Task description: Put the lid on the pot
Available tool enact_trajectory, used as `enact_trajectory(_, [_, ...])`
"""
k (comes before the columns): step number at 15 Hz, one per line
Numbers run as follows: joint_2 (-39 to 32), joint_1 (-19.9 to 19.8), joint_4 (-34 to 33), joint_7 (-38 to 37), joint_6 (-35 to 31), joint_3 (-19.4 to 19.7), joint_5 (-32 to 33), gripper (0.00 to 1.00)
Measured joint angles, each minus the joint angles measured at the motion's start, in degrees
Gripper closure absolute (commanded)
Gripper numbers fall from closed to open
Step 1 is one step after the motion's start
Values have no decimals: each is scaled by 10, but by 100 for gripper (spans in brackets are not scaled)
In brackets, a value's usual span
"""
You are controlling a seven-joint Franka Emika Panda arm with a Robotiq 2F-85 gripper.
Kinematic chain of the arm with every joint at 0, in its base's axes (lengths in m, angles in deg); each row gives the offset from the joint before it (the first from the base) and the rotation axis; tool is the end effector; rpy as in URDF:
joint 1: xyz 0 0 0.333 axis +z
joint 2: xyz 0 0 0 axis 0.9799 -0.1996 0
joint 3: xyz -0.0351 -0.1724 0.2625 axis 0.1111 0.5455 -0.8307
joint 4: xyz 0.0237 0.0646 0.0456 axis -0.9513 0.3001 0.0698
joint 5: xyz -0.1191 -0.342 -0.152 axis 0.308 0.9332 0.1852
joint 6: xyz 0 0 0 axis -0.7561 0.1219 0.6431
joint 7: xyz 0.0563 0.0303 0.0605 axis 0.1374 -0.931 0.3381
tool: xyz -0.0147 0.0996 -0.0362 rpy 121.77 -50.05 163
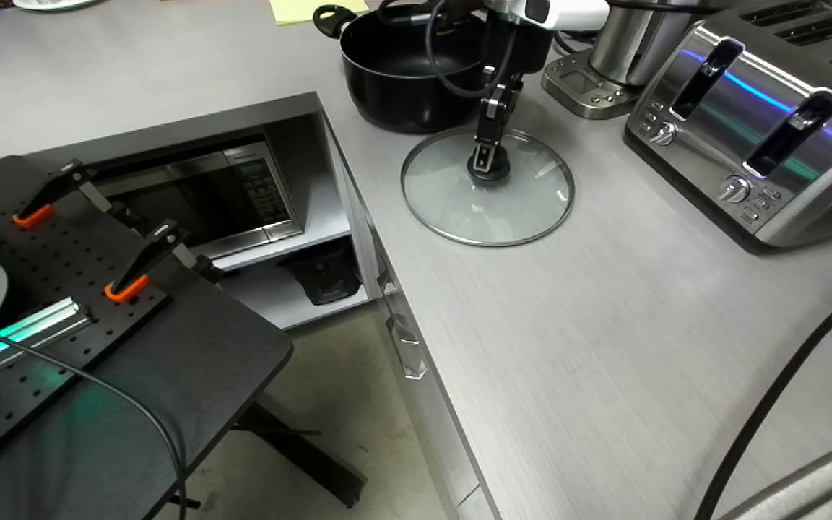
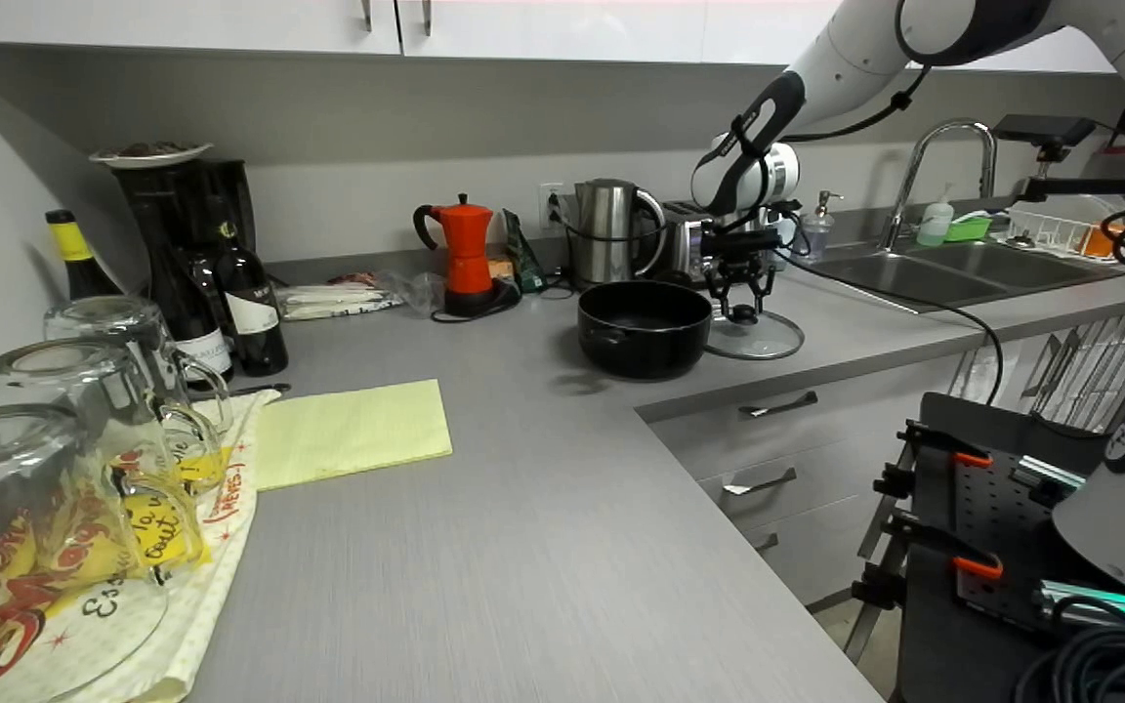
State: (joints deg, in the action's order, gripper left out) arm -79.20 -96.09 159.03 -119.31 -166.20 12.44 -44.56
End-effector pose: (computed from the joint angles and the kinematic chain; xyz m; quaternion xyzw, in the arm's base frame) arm 0.5558 -0.3839 0.1717 0.7694 -0.6303 -0.0718 0.0749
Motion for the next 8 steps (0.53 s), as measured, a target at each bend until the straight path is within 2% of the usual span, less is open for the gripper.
enact_trajectory(1, [1,0,-2,0,0,2,0,76])
enact_trajectory(8, [6,8,7,0,-34,2,1,75])
